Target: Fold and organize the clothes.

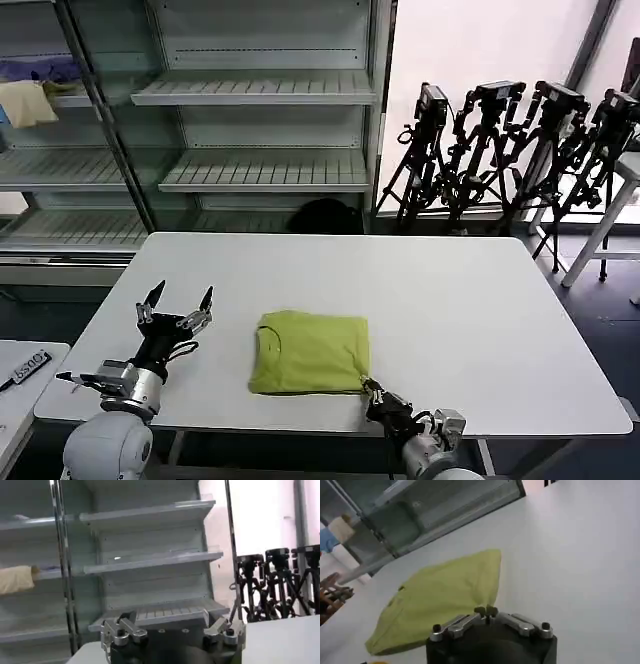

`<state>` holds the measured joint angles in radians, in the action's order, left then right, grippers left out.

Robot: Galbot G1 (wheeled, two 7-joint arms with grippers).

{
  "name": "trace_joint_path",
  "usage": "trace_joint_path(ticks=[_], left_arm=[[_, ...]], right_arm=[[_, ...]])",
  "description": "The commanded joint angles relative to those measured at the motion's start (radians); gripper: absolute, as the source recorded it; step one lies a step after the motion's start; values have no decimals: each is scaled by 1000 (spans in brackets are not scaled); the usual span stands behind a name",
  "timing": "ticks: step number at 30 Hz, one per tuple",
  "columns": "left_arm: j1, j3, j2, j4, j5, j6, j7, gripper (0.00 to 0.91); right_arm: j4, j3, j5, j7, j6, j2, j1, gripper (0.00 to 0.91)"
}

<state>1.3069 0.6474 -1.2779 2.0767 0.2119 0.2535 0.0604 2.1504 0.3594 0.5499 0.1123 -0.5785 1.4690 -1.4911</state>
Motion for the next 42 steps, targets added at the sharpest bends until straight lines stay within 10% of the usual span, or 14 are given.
trace_joint_path(ticks=[1,14,23,42], left_arm=[[12,0,-1,3,5,-1,5,907],[0,-1,0,-4,31,9,4,907],[12,5,18,-52,160,70,4,907],[2,20,28,-43,174,99,-1,907]], right_arm=[[31,31,-52,-47,2,9,-47,907],[91,221,-127,-46,1,4,13,907],[10,425,-247,-102,0,-175,75,907],[-26,414,-394,-191,58,-214,125,907]])
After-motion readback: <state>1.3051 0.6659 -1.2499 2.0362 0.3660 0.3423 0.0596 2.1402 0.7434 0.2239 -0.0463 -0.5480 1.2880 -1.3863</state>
